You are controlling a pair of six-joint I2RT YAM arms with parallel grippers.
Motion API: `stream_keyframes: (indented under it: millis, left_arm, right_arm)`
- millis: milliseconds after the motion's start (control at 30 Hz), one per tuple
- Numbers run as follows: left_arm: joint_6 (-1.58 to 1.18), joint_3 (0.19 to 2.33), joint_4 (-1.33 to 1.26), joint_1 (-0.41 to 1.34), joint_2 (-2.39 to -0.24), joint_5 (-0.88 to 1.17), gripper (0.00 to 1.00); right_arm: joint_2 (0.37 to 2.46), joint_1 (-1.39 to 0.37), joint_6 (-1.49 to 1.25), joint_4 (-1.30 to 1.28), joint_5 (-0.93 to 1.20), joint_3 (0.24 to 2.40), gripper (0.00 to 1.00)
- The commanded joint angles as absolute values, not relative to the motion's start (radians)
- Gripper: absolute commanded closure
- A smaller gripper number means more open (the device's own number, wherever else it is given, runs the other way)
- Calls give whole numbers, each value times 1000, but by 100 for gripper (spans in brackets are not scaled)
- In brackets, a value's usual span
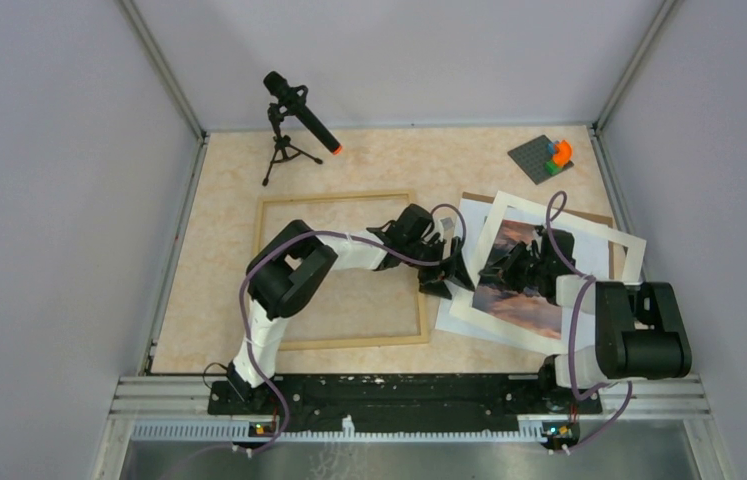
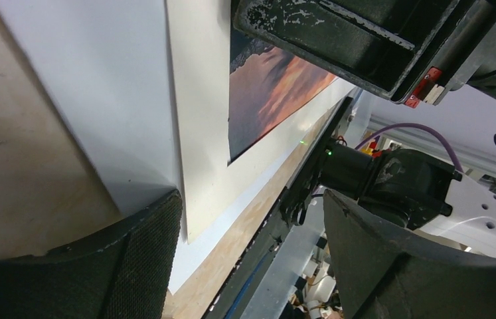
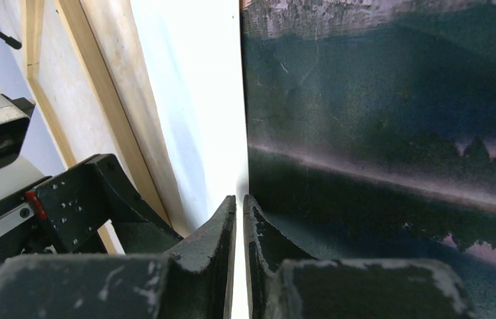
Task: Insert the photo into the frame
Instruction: Pick up the photo frame item at the center of the board.
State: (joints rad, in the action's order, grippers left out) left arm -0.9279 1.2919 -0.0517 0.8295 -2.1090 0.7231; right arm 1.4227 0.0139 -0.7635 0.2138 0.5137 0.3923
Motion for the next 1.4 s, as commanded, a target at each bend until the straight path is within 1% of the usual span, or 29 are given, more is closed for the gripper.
stream_keyframes:
  millis: [0, 167, 300, 400, 467, 767, 967, 1033, 1167, 1300, 1367]
  left_arm:
    - [-872, 1341, -11, 846, -2147, 696, 19]
    - [-911, 1345, -74, 835, -2141, 775, 22]
    - [-1007, 1300, -230, 818, -2116, 836, 26]
    - [-1099, 1283, -359, 817, -2126, 886, 34]
    - [-1129, 1278, -401, 816, -2134, 892, 38]
    - [-1078, 1301, -286, 817, -2173, 819, 56]
    - [-1013, 1331, -180, 817, -2188, 777, 59]
    - [-998, 1355, -144, 818, -2200, 772, 62]
    - [-1051, 1341, -213, 814, -2210, 792, 74]
    - [-1105, 1328, -301, 813, -2215, 813, 78]
    - [-1135, 1327, -346, 812, -2219, 833, 82]
  right_arm:
    - [1445, 6, -753, 227, 468, 381, 91]
    - [1445, 6, -750, 223, 469, 385, 91]
    - [1447, 6, -754, 225, 471, 385, 91]
    - [1453, 6, -758, 232, 478, 384, 92]
    - [1455, 6, -758, 234, 481, 384, 92]
    - [1429, 6, -759, 209, 475, 392, 92]
    - [1397, 5, -756, 178, 462, 413, 91]
    - [1393, 6, -759, 181, 459, 413, 91]
    - [1397, 6, -744, 171, 457, 422, 91]
    - [1387, 6, -730, 146, 456, 433, 91]
    - [1381, 6, -725, 137, 457, 439, 90]
